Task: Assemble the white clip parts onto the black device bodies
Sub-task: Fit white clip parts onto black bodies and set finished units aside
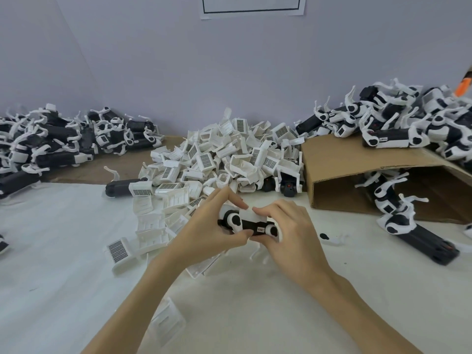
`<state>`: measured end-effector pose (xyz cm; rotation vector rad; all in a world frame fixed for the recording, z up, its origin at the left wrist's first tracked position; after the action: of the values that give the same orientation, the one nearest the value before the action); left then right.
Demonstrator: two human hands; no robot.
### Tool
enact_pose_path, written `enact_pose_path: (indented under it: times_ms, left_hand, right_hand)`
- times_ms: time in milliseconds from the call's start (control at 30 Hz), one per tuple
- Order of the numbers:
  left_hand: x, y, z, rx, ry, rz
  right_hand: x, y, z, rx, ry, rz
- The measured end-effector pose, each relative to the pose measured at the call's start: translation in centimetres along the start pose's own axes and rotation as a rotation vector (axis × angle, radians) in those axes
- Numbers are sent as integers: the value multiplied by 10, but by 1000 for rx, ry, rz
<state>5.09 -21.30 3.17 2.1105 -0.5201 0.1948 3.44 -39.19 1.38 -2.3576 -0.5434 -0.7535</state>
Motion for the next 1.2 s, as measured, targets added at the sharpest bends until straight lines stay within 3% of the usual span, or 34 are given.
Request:
enact_pose_path:
  times_ms: [367, 767, 1000, 1200]
  left_hand:
    - [0, -5, 0, -64, 29, -57]
    - [1, -4, 1, -61, 45, -29]
    - [-2, 4, 8, 56, -4, 119]
    - [-1, 4, 6, 40, -1, 130]
  right_hand:
    - [-8, 4, 14, 205, -70, 41]
    - [-8, -3, 9, 119, -8, 11]
    - [-11, -9, 7, 58, 78, 10]
    - [-6, -13, 4, 26, 99, -43]
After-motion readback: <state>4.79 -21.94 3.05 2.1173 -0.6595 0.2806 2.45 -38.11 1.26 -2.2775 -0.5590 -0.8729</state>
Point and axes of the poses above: each hand's wrist, its own x-axis towards the middle knuckle, its own z-axis out of the palm, y = z × x, the point moved 5 cm from there along x, towards the middle knuckle, and after that the axes turned 2 degrees about z, right-handed, at the moved point
